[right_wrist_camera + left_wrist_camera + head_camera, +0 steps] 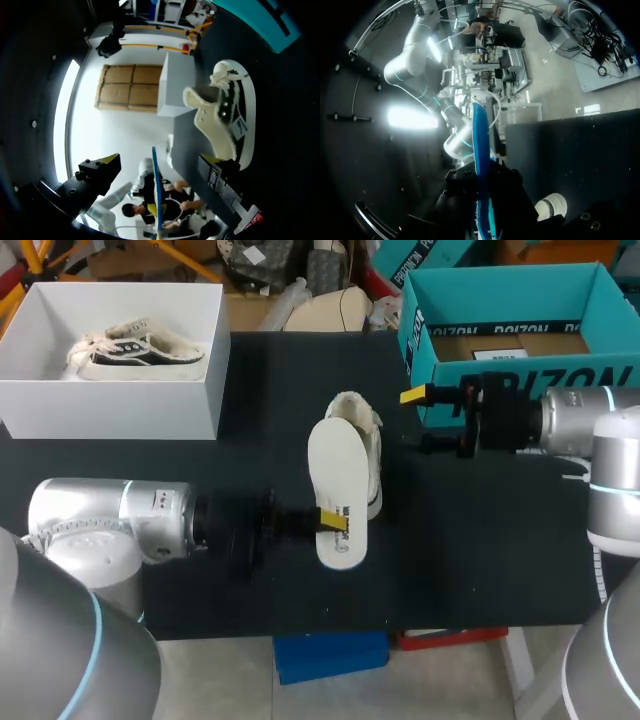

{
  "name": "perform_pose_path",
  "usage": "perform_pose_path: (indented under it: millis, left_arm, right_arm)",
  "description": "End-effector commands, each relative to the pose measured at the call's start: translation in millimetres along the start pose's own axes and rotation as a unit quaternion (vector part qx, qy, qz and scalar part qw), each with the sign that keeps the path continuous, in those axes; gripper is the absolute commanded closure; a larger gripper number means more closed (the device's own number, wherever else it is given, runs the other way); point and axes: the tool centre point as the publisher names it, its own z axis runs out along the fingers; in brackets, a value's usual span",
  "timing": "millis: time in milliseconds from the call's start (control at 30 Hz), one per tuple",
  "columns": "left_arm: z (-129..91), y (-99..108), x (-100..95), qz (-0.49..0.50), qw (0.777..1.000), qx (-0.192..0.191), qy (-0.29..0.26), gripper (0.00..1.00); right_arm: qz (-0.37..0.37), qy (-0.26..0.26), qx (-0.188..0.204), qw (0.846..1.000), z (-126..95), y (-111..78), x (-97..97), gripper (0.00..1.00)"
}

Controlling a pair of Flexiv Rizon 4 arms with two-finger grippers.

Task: Take the shoe out of the shoebox, open the shoe tongue, remove and reinsert the insole, then place the shoe into the shoebox

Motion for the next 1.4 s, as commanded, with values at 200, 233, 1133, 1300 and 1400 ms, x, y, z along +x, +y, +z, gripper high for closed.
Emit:
perform_pose_path:
  millis: [200, 233, 1133, 1300, 1400]
  left_arm:
    - [8, 52, 6.5, 0.012, 1.000, 0.017, 0.002, 1.00]
    - [7, 56, 7.2, 0.013, 1.000, 0.015, 0.002, 1.00]
    - [8, 69, 10.5, 0.018, 1.000, 0.025, -0.005, 1.00]
    - [8, 69, 10.5, 0.018, 1.000, 0.025, -0.005, 1.00]
    - [8, 69, 10.5, 0.018, 1.000, 0.025, -0.005, 1.00]
  right_arm:
    - [0.000, 0.000, -0.001, 1.000, 1, -0.9, -0.6, 0.00]
    - [0.000, 0.000, -0.001, 1.000, 1, -0.9, -0.6, 0.00]
    - [0.002, -0.009, 0.064, 0.998, 26, -10.8, -4.3, 0.00]
    - [0.008, -0.012, 0.079, 0.997, 42, -18.1, -13.7, 0.20]
    - [0.005, -0.011, 0.080, 0.997, 48, -21.7, -19.8, 0.25]
